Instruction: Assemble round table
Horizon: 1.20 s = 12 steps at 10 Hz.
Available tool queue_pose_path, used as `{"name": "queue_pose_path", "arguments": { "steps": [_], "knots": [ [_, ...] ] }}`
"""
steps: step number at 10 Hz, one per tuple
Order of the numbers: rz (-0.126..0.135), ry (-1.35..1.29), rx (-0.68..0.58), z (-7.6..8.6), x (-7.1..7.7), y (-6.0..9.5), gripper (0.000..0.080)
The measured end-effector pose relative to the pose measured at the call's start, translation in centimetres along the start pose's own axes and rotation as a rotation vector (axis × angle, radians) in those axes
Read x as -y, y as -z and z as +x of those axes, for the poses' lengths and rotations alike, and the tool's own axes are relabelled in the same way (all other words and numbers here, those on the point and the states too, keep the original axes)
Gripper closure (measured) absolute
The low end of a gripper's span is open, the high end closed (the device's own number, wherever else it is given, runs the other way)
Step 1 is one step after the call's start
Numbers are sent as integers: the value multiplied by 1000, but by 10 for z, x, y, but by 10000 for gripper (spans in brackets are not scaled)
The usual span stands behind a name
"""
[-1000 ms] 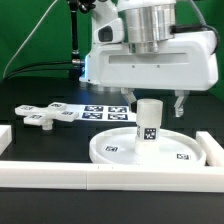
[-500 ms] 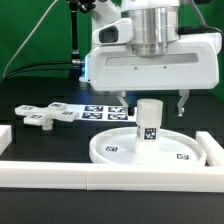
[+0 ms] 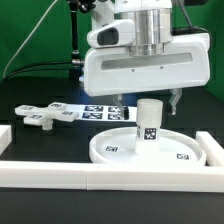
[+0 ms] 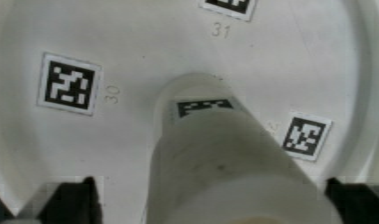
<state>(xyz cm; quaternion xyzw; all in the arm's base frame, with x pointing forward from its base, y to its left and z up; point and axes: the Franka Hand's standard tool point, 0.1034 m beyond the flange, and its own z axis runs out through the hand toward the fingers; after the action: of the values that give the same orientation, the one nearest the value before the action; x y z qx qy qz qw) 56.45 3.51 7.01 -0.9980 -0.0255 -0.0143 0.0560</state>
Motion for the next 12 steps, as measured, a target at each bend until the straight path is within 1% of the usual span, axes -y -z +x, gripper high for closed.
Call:
{"name": "queue_pose_path", "arguments": {
  "steps": [1, 2, 4, 6, 7, 9, 11, 12],
  "knots": [
    [0, -1, 0, 0, 0, 0, 245],
    [-1, -12, -2, 1, -1, 1, 389],
    [-1, -24, -2, 1, -1, 1, 389],
    [19, -193, 5, 2, -1, 3, 389],
    [20, -252, 8, 2, -1, 3, 389],
    [42, -439, 12, 0, -2, 3, 389],
    [40, -550, 16, -1, -1, 2, 387],
    [40, -559, 16, -1, -1, 2, 387]
  ]
}}
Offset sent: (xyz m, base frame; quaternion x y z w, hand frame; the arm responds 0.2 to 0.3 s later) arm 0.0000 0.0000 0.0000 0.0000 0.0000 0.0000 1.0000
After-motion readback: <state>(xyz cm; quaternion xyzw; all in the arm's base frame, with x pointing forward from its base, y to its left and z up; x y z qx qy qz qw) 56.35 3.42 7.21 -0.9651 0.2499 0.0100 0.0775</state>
